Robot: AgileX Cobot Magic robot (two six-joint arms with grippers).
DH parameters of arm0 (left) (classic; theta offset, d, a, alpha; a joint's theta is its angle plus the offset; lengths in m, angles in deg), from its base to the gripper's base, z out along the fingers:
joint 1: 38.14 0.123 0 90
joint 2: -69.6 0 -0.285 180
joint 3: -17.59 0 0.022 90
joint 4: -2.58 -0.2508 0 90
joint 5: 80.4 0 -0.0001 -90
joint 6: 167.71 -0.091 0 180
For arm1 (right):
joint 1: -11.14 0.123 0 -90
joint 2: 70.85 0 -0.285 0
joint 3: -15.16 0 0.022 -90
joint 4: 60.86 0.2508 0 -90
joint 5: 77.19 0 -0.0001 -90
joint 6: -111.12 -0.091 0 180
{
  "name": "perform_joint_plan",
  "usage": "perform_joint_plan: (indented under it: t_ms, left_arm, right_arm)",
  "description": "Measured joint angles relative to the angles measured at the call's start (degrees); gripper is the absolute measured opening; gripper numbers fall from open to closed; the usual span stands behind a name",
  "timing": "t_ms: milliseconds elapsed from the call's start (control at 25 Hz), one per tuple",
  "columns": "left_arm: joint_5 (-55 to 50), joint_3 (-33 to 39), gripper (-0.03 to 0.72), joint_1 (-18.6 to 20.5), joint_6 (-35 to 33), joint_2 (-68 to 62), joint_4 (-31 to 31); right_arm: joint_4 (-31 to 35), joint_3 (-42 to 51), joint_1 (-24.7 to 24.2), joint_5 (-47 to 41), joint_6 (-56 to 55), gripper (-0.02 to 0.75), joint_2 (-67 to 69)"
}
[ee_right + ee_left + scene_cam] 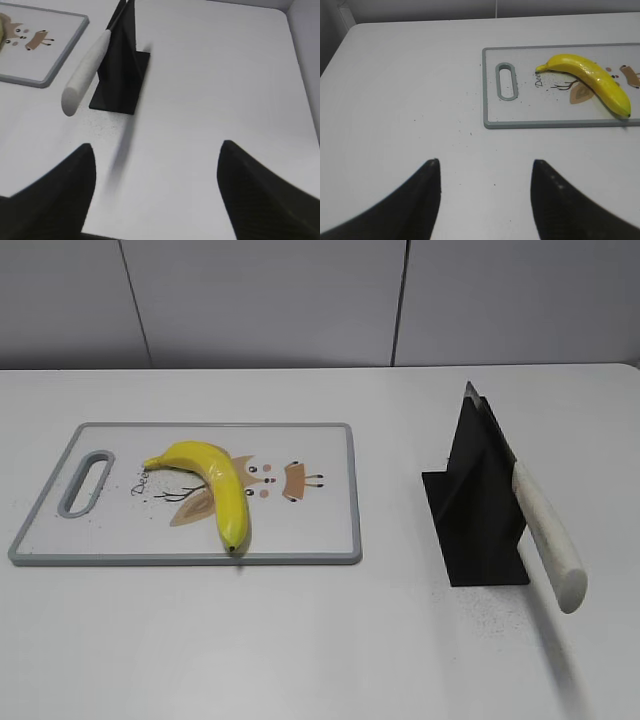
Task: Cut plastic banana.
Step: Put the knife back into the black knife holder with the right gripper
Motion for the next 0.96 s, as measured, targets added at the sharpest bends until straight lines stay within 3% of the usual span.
perform_joint_plan:
  t_ms: [360,960]
  left_arm:
    - [0.0,0.0,0.539,0.0,0.0,0.0,0.0]
    - [0.0,0.0,0.539,0.0,0.4,0.0,0.0]
  right_arm:
    - [0.0,0.0,-6.7,0.0,0.0,0.568,0.0]
    - [0.0,0.0,-7.0,0.0,0.0,0.55,0.0]
